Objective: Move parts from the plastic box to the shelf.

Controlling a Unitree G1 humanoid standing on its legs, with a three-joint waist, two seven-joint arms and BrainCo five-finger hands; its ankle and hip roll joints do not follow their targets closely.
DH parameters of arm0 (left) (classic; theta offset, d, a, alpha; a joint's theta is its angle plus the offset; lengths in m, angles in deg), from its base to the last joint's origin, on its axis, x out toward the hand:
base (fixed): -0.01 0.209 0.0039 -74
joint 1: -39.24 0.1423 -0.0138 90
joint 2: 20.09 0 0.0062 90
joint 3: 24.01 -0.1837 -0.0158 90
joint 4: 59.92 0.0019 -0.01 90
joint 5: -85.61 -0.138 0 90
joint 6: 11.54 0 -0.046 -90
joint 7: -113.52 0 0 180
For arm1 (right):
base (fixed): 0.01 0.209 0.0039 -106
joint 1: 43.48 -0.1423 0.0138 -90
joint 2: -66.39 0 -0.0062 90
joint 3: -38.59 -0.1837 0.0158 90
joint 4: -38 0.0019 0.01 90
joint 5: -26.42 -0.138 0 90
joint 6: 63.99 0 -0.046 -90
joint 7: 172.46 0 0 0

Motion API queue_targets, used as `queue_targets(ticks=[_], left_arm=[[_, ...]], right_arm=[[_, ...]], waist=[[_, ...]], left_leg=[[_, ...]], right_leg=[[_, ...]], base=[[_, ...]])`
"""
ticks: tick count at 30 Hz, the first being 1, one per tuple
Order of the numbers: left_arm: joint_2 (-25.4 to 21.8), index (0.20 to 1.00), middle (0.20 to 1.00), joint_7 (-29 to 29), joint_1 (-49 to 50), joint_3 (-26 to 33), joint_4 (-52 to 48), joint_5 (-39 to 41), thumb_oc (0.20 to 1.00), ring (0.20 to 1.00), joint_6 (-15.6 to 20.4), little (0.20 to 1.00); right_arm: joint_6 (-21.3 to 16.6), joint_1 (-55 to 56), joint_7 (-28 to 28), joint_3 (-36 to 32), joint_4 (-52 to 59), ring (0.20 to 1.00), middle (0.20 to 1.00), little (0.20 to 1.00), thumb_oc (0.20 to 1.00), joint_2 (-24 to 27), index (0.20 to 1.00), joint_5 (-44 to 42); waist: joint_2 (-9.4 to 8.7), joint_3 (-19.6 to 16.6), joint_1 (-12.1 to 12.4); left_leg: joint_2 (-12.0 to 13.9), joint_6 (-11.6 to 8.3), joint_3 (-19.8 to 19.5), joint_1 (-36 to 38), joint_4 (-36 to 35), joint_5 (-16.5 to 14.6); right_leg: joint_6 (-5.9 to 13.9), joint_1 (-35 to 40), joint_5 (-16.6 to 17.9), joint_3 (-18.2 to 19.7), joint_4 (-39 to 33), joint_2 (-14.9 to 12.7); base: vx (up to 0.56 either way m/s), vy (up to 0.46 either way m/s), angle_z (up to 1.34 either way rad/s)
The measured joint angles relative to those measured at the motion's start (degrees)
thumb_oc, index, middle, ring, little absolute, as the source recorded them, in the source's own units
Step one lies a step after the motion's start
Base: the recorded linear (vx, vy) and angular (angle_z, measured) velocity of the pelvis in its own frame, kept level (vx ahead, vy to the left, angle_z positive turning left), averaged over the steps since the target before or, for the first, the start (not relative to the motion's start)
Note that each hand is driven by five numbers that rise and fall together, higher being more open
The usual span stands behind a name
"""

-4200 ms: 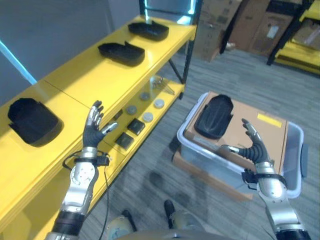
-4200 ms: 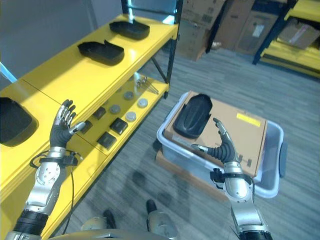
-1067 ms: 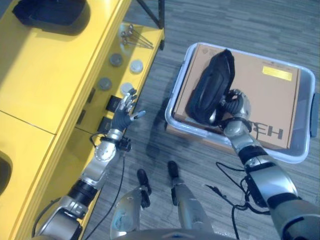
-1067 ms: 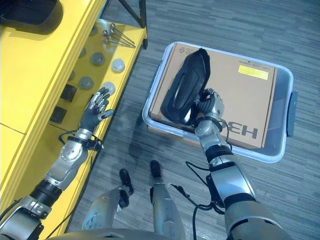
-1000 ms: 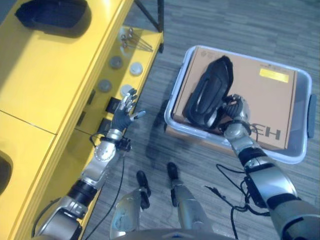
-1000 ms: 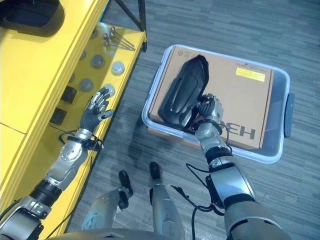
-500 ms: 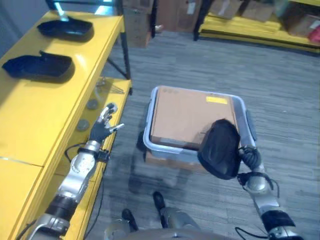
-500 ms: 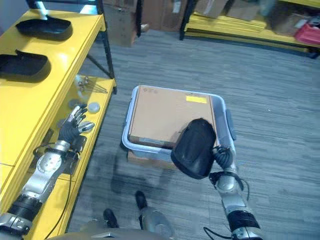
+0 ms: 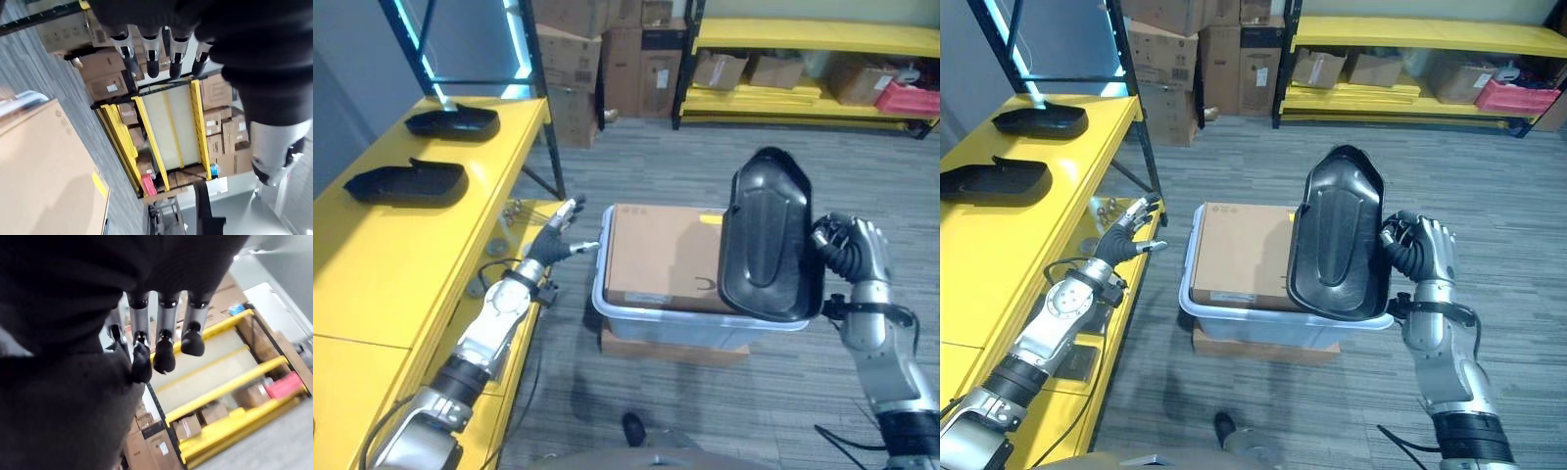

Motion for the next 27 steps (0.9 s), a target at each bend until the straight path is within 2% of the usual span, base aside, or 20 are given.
queue_targets(ticks=[5, 7, 8, 10, 13, 16, 23, 27], left_arm=[[0.4, 1.0, 1.0, 2.34, -8.05, -6.04, -0.05, 4.03, 1.0, 1.0, -0.19, 1.0], [1.6, 1.0, 1.0, 3.48, -13.17, -9.57, 1.05, 8.16, 1.0, 1.0, -0.74, 1.0], [2.73, 1.0, 1.0, 3.8, -14.93, -10.72, 2.55, 10.39, 1.0, 1.0, -0.56, 1.0], [3.6, 1.0, 1.0, 4.7, -16.75, -13.31, 5.79, 12.57, 1.0, 1.0, -1.76, 1.0], [3.82, 1.0, 1.0, 4.83, -18.91, -15.27, 9.54, 14.02, 1.0, 1.0, -2.6, 1.0], [5.82, 1.0, 1.0, 5.05, -20.02, -15.06, 9.96, 16.68, 1.0, 1.0, -3.65, 1.0], [10.92, 1.0, 1.0, 4.33, -20.27, -14.8, 15.31, 17.83, 1.0, 1.0, -4.59, 1.0], [11.46, 1.0, 1.0, 3.26, -20.28, -14.81, 16.23, 18.87, 1.0, 1.0, -5.27, 1.0]], right_arm=[[-1.27, -0.29, -0.14, -0.17, 0.74, 0.2, 0.2, 0.2, 0.2, 7.32, 0.2, 5.42], [-1.51, -0.65, 0.1, 0.04, 2.74, 0.2, 0.2, 0.2, 0.2, 11.94, 0.2, 8.06], [-1.96, -1.55, 0.07, 0.23, 2.77, 0.2, 0.2, 0.2, 0.2, 12.97, 0.2, 8.98], [-1.95, -2.91, 0.17, 0.65, 2.61, 0.2, 0.2, 0.2, 0.2, 13.48, 0.2, 9.1], [-1.53, -4.61, 0.1, 2.16, 2.63, 0.2, 0.2, 0.2, 0.2, 15.54, 0.2, 10.45], [-1.05, -6.75, 0.12, 4.7, 3.12, 0.2, 0.2, 0.2, 0.2, 17.12, 0.2, 13.39], [-0.87, -6.91, -0.18, 4.71, 8.31, 0.2, 0.2, 0.2, 0.2, 17.09, 0.2, 15.79], [-0.82, -8.17, -1.34, 5.18, 9.39, 0.2, 0.2, 0.2, 0.2, 16.96, 0.2, 17.02]], waist=[[-0.3, -0.74, -1.25], [0.16, -1.01, -1.7], [-0.13, -1.06, -2.1], [0.17, -1.27, -3.02], [-0.07, -1.44, -3.71], [0.02, -1.66, -3.84], [0.08, -1.71, -3.61], [0.08, -1.71, -3.53]], left_leg=[[-0.02, 0.32, -1.23, -0.37, 0.08, 0.28], [-0.04, 0.26, -1.35, -0.34, -0.01, 0.72], [0.13, -0.07, -1.44, 0.06, 0.72, 0.02], [1.21, -0.18, -1.02, 0.56, 2.02, -0.65], [1.41, -0.33, -1.14, 0.38, 2.94, -1.06], [0.47, 0.13, -0.95, 0.57, 1.78, -0.94], [-0.05, 0.34, -0.94, 1.22, 0.73, -0.62], [-0.18, 0.22, -0.89, 1.51, -0.04, -0.41]], right_leg=[[0.22, 0.08, -0.16, -1.34, 0.08, -0.31], [0.12, 0.31, -0.08, -1.67, 0.22, -0.3], [0.8, 0.56, -0.86, -2.0, 0.6, -0.51], [0.27, 1.77, -0.85, -2.5, 0.62, 0.0], [0.13, 2.17, -1.65, -3.12, 0.74, -0.31], [0.57, 1.29, -2.24, -3.06, 1.9, -0.88], [0.62, 1.49, -2.27, -3.14, 1.87, -1.18], [0.39, 1.47, -2.11, -3.27, 1.85, -1.14]], base=[[-0.01, -0.001, 0.14], [0.01, 0.003, 0.08], [0.01, 0.015, 0.13], [0.0, 0.005, 0.04], [-0.05, -0.036, 0.15], [0.0, 0.0, 0.0], [-0.01, 0.003, 0.01], [-0.01, 0.003, 0.0]])
